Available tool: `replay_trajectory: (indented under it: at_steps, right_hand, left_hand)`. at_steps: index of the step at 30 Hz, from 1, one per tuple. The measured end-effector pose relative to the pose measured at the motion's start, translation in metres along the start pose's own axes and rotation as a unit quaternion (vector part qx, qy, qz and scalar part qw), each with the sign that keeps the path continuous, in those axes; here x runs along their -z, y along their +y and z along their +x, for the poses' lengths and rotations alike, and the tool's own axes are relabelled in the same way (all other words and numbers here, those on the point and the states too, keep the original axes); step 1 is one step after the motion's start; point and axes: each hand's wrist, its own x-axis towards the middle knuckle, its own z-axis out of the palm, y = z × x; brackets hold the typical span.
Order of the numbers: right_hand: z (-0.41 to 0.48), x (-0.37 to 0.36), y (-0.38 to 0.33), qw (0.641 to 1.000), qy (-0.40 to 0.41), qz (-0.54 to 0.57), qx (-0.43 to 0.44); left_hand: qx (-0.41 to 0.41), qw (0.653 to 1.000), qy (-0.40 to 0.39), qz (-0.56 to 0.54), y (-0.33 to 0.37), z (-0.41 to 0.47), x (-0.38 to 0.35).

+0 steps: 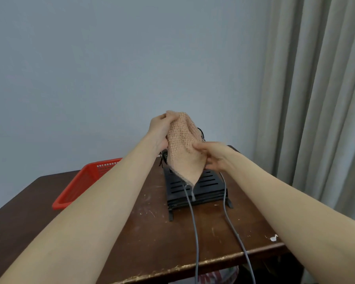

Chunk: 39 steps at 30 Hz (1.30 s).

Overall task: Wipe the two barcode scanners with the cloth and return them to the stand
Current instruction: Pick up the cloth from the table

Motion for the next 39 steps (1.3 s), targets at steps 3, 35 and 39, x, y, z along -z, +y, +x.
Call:
replay_trajectory:
  at_steps: [3, 35, 39]
  right_hand:
    - [0.004, 0.001, -0.006, 0.997, 0.041, 0.041, 0.058]
    - [0.012, -0.134, -0.013, 0.976, -0.031, -0.175, 0.126]
    - [0.023, -0.157, 0.005, 0.985, -0.108, -0.109, 0.082]
  left_hand:
    - [-0.027, 0.997, 0.033, 0.065, -0.004, 0.005, 0.018]
    - [0.007, 0.959, 0.047, 0.28, 0.014, -0.009, 0.124]
    - [0.049, 0.975, 0.0, 0.216, 0.013, -0.009, 0.129]
